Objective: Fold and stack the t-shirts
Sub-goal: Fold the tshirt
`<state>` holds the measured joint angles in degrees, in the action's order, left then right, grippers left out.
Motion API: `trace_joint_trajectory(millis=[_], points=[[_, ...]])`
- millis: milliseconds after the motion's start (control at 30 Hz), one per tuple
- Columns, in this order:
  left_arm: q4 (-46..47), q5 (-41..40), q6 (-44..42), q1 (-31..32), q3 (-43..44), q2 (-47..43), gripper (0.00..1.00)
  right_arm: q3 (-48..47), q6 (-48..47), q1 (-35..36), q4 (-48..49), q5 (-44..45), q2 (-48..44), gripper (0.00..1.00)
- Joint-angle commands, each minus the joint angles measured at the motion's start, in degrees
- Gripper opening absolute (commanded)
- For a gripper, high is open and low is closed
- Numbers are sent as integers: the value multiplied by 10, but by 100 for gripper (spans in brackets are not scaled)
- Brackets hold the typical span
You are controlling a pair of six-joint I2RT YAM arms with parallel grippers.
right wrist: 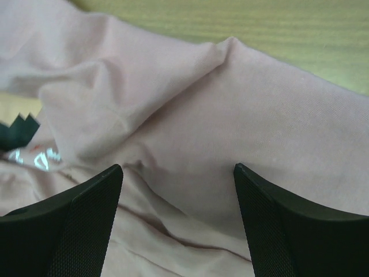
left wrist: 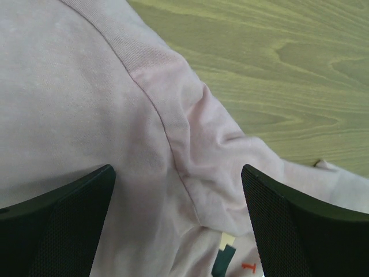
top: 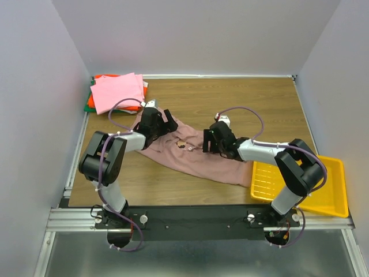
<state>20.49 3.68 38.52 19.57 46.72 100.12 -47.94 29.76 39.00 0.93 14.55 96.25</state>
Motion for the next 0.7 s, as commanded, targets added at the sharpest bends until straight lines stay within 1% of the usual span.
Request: trace_joint_trajectory(millis=[0, 133, 167, 467, 533, 567, 667], points=[[-48, 17, -21, 6, 52, 42, 98, 43, 58, 20, -96, -76, -9, 84], [-71, 19, -33, 6, 115, 81, 98, 51, 82, 51, -111, -78, -34, 84], [-87, 23, -37, 6, 144, 97, 98, 56, 86, 63, -116, -79, -44, 84], [-138, 34, -63, 6, 259, 164, 98, 94, 147, 133, -132, -85, -86, 83], [-141, 34, -71, 6, 270, 160, 97, 94, 156, 155, -141, -75, -111, 83], [-140, 23, -73, 6, 269, 143, 97, 93, 156, 162, -151, -68, -120, 83], [-153, 12, -86, 6, 261, 98, 97, 74, 142, 163, -167, -55, -158, 83]])
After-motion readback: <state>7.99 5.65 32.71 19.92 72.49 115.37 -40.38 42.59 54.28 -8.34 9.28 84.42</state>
